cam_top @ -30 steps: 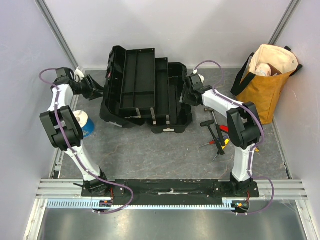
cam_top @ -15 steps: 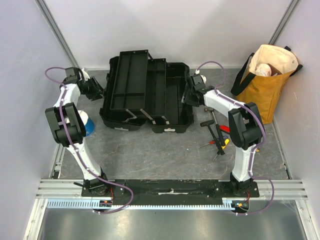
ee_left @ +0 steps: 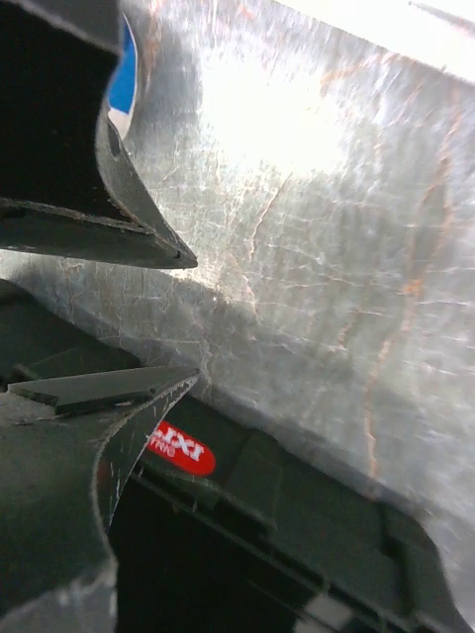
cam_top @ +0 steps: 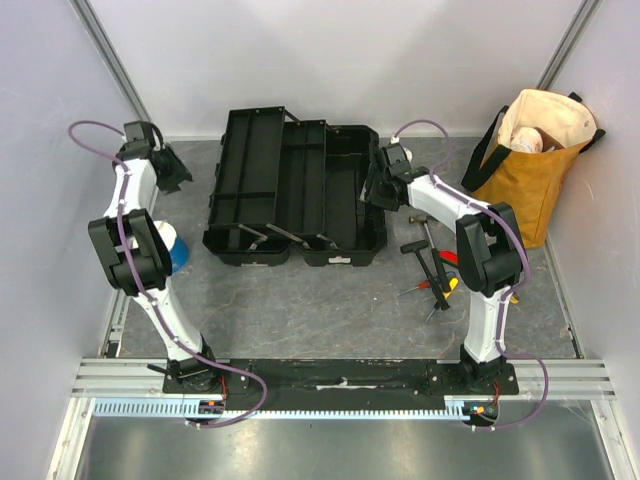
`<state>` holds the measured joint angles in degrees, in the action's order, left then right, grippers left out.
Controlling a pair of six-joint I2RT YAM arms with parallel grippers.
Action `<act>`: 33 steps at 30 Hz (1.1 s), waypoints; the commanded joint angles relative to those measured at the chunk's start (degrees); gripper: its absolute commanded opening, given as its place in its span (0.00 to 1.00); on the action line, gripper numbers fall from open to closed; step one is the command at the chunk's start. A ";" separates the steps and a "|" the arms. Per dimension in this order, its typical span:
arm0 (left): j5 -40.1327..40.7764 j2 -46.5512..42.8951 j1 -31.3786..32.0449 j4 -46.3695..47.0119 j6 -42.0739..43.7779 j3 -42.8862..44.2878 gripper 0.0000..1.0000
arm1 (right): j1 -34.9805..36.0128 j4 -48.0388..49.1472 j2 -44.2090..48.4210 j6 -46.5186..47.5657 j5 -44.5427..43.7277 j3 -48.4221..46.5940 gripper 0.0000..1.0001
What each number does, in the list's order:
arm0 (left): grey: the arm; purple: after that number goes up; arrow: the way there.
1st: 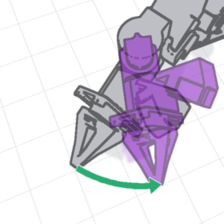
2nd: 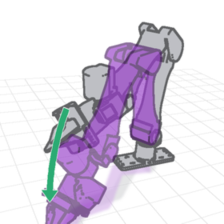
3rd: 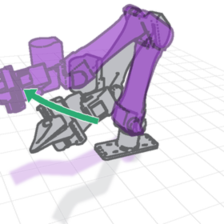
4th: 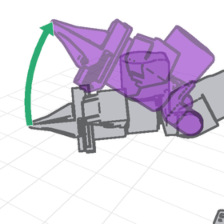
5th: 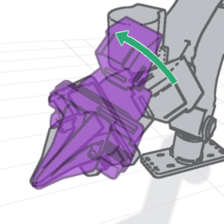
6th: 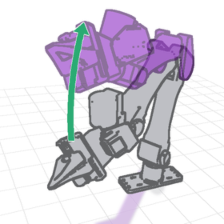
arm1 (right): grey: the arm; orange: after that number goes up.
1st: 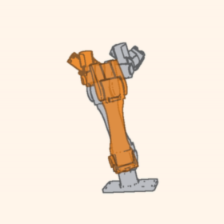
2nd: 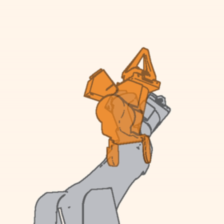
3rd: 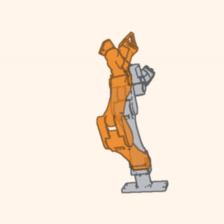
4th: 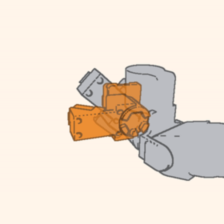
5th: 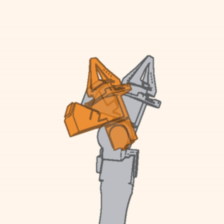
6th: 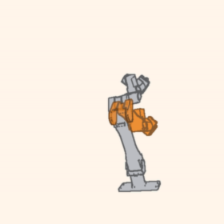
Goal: Pack the tool kit
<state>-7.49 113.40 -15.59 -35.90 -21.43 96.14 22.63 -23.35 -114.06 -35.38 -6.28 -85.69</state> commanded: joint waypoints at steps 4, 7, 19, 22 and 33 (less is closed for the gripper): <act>-1.02 -9.24 0.13 -4.09 0.15 11.35 0.65 | -0.75 -3.36 2.08 1.97 -1.18 -10.98 0.87; -6.29 -12.76 0.39 -2.43 1.30 11.70 0.79 | -2.32 -3.02 5.15 2.50 -1.80 -10.91 0.97; -27.65 -21.64 2.94 3.03 0.96 7.49 0.90 | -13.75 -7.84 19.40 4.79 -10.32 9.99 0.81; -31.70 -22.87 3.03 4.08 0.43 6.87 0.89 | -15.07 -7.94 21.24 5.75 -9.36 17.46 0.64; -34.79 -24.28 3.03 4.96 -0.01 4.41 0.88 | -15.16 -8.55 23.62 9.27 -4.35 29.97 0.53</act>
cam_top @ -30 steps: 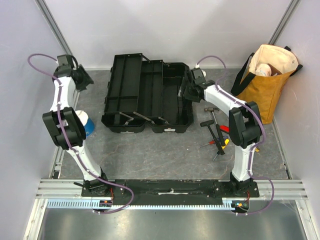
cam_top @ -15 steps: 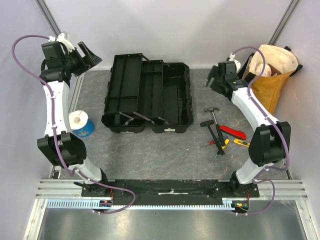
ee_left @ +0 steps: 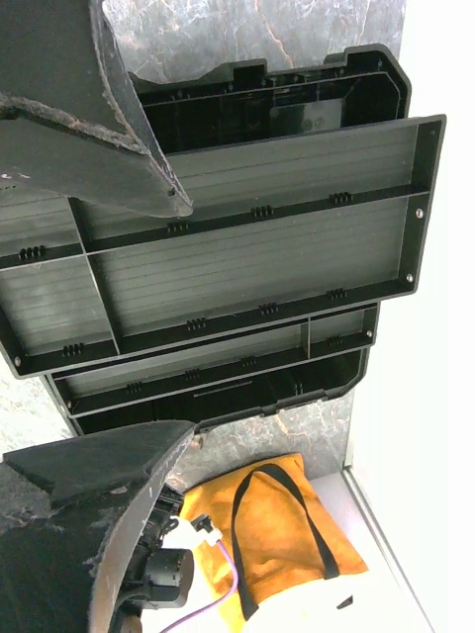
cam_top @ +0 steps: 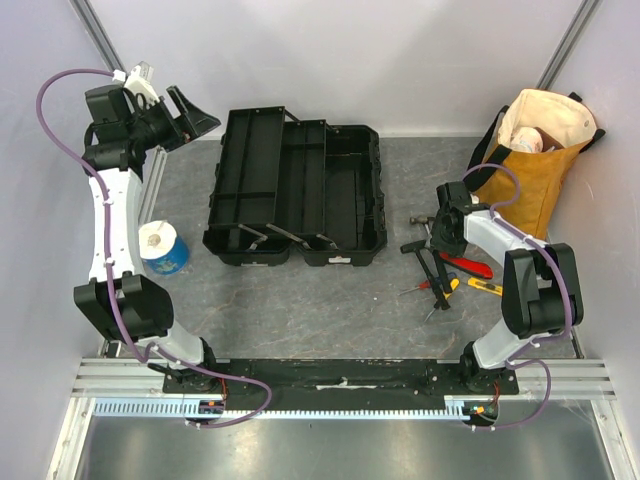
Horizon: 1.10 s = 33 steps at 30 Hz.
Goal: Pack the tool kit
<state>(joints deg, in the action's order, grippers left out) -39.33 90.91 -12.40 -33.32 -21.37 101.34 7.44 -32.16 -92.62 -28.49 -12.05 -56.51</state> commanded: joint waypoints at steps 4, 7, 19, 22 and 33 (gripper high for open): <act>-3.03 -1.44 -0.25 2.38 -0.08 -1.06 0.88 | -0.06 0.00 1.39 3.26 2.03 1.67 0.51; -3.03 -1.09 -0.17 2.38 -0.17 -1.23 0.87 | 0.03 0.87 0.16 3.88 2.03 2.46 0.51; -2.94 -0.04 -0.16 2.38 -0.43 -0.53 0.86 | 0.12 2.10 1.65 6.69 2.03 -0.17 0.09; -2.94 0.14 -0.08 2.38 -0.52 -0.09 0.86 | 0.12 1.93 3.14 6.78 1.51 -2.19 0.00; -3.12 0.40 -0.34 1.68 -0.43 1.40 0.86 | 0.29 1.57 4.20 5.03 9.93 -13.26 0.00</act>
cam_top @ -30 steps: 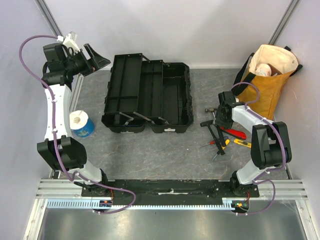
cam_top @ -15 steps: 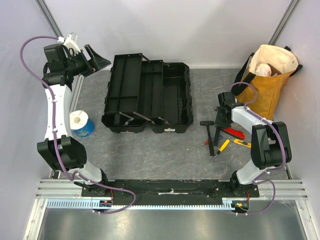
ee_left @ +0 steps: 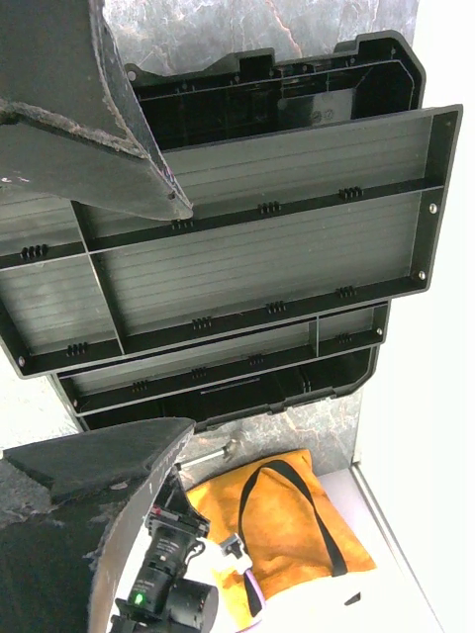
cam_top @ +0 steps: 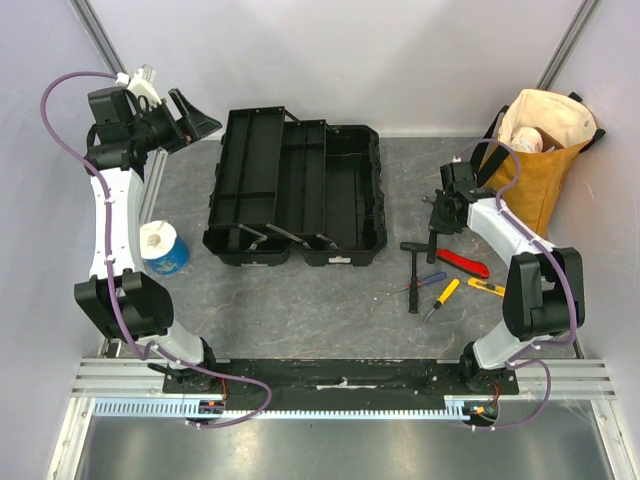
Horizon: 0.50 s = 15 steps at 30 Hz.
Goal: Pack the tool kit
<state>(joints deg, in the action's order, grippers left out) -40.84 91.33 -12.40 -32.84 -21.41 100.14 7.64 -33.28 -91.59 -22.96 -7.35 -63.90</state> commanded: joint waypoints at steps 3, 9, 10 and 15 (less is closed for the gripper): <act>-1.79 -0.01 -0.34 0.85 -0.21 3.05 0.86 | 0.80 4.70 2.91 -1.91 12.60 -9.22 0.00; -2.40 -0.36 -0.34 0.06 -0.30 4.01 0.86 | 6.23 13.67 0.90 -5.78 20.80 -13.79 0.00; -2.58 -0.45 -0.25 0.06 -0.56 3.93 0.86 | 7.64 14.63 -0.07 -5.95 20.98 -14.75 0.00; -3.98 -1.06 -0.25 0.06 -1.53 3.40 0.85 | 14.58 18.15 -6.92 -8.06 19.93 -20.03 0.00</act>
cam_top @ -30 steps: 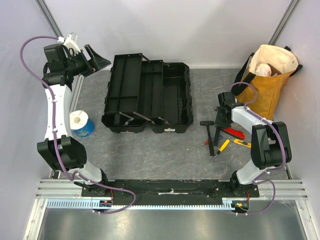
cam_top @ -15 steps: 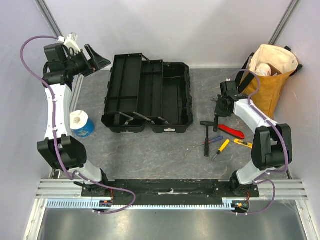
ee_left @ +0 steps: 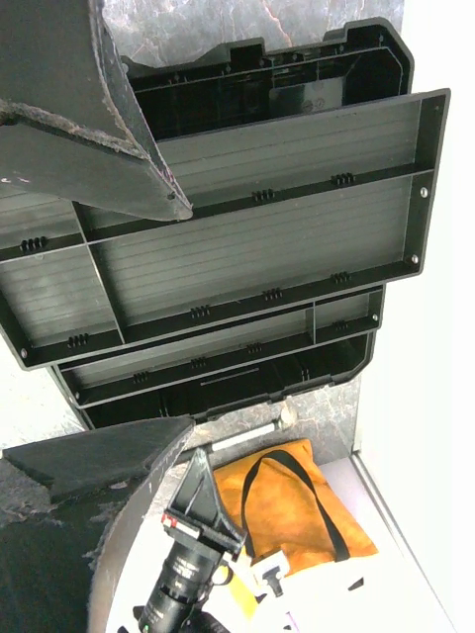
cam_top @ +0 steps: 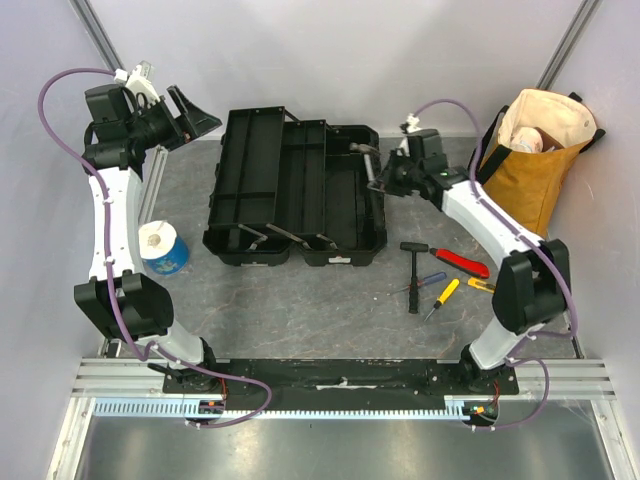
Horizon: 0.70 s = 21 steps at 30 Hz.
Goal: Pack the tool kit
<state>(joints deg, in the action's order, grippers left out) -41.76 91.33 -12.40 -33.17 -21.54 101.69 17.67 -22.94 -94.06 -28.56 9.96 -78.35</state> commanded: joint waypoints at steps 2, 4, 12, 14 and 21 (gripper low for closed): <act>-3.07 -1.50 -0.08 0.30 -1.05 1.50 0.85 | 6.05 8.52 -7.52 -5.61 -0.36 -7.60 0.00; -2.28 -2.21 -0.34 -0.40 -0.35 1.49 0.85 | 6.23 8.44 -10.78 -10.00 -3.00 -9.45 0.00; -0.43 -3.62 -0.25 -1.64 1.06 0.97 0.85 | 7.55 11.94 -18.34 -12.31 -9.60 -11.65 0.00; -0.52 -3.70 -0.25 -1.64 0.97 0.79 0.85 | 7.99 14.14 -19.75 -11.70 -9.60 -11.83 0.00; -1.48 -2.91 -0.34 -1.55 0.10 0.88 0.85 | 10.54 13.36 -28.36 -7.31 -18.64 -18.50 0.00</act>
<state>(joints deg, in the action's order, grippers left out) -42.15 90.06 -12.40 -34.63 -21.56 101.69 26.37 -14.11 -119.28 -38.46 -1.63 -90.67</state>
